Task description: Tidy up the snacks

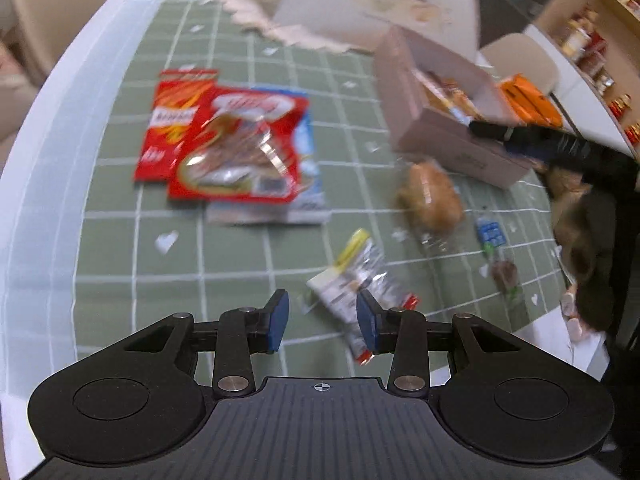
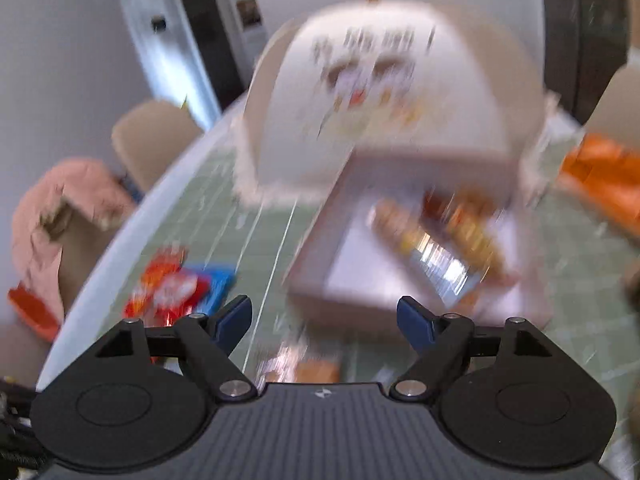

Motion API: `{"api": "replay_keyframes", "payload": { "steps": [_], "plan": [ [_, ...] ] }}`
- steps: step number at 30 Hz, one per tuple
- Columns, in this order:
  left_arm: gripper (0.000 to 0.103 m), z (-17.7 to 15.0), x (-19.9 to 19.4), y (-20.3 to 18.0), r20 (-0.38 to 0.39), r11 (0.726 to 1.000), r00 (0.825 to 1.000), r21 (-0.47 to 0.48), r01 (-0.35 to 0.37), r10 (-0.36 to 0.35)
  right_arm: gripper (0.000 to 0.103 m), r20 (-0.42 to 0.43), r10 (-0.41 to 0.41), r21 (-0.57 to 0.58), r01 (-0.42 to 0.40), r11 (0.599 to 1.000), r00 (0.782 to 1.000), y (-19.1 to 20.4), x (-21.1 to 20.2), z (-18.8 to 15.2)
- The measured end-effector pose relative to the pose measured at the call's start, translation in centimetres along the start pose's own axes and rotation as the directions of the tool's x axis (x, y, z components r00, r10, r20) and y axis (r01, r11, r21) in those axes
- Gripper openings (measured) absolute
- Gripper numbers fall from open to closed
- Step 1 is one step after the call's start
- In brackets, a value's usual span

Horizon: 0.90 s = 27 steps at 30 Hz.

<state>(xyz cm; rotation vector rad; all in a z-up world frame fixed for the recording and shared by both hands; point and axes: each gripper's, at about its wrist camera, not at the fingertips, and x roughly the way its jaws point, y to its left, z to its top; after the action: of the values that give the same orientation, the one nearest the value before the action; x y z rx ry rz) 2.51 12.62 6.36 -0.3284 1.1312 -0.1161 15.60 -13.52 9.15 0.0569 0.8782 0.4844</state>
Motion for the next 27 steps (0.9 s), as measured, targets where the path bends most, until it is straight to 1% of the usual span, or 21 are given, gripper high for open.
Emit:
{"api": "replay_keyframes", "payload": {
  "steps": [1,3,5,6,7,9,12,13,16,21,24,25,27],
  "plan": [
    [0.042,-0.2,0.1,0.1,-0.01,1.0,1.0,-0.005,0.0,0.0,0.08,-0.027,0.0,0.005,0.0,1.0,1.0,0.2,0.9,-0.5],
    [0.042,-0.3,0.8,0.0,-0.034,1.0,0.999,-0.009,0.004,-0.004,0.08,-0.09,0.034,0.035,-0.031,0.999,0.995,0.3,2.4,-1.8],
    [0.042,-0.2,1.5,-0.6,-0.052,1.0,0.999,-0.001,0.016,-0.016,0.067,-0.145,0.068,0.069,-0.058,0.996,0.987,0.2,3.3,-2.8],
    [0.042,-0.2,2.0,-1.0,-0.057,1.0,0.998,0.007,0.026,-0.026,0.057,-0.158,0.073,0.067,-0.063,0.996,0.985,0.3,3.2,-3.4],
    [0.042,-0.4,2.3,-1.5,-0.06,0.999,0.998,0.015,0.036,-0.035,0.049,-0.166,0.064,0.042,-0.058,0.997,0.984,0.7,2.6,-4.3],
    [0.041,-0.4,3.2,-2.5,-0.069,0.998,0.996,0.035,0.051,-0.049,0.048,-0.173,0.047,-0.004,-0.049,0.999,0.984,1.2,1.5,-5.6],
    [0.041,-0.3,4.3,-3.9,-0.078,0.996,0.995,0.059,0.069,-0.064,0.048,-0.172,0.034,-0.02,-0.038,0.999,0.985,1.4,-0.6,-7.5],
    [0.041,-0.3,4.5,-4.3,-0.079,0.995,0.994,0.067,0.075,-0.07,0.048,-0.167,0.019,-0.021,-0.023,1.0,0.986,1.2,-1.4,-8.2],
    [0.041,0.1,5.4,-5.7,-0.073,0.99,0.994,0.103,0.092,-0.085,0.048,-0.153,-0.032,-0.01,0.031,0.999,0.988,0.3,-3.4,-9.7],
    [0.041,0.7,6.7,-7.8,-0.063,0.981,0.994,0.167,0.1,-0.09,0.048,-0.151,-0.097,0.042,0.104,0.994,0.984,-1.6,-5.1,-11.2],
    [0.042,0.6,7.0,-9.6,-0.064,0.963,0.995,0.255,0.092,-0.078,0.049,-0.151,-0.139,0.051,0.149,0.988,0.979,-2.1,-5.6,-12.0],
    [0.042,0.5,7.0,-10.1,-0.057,0.952,0.996,0.294,0.078,-0.064,0.049,-0.15,-0.146,0.051,0.155,0.987,0.978,-2.2,-5.9,-12.3],
    [0.046,-0.1,6.9,-11.1,-0.03,0.924,0.999,0.382,0.033,-0.023,0.05,-0.146,-0.157,0.046,0.165,0.985,0.977,-2.3,-6.4,-12.7]
  ]
}}
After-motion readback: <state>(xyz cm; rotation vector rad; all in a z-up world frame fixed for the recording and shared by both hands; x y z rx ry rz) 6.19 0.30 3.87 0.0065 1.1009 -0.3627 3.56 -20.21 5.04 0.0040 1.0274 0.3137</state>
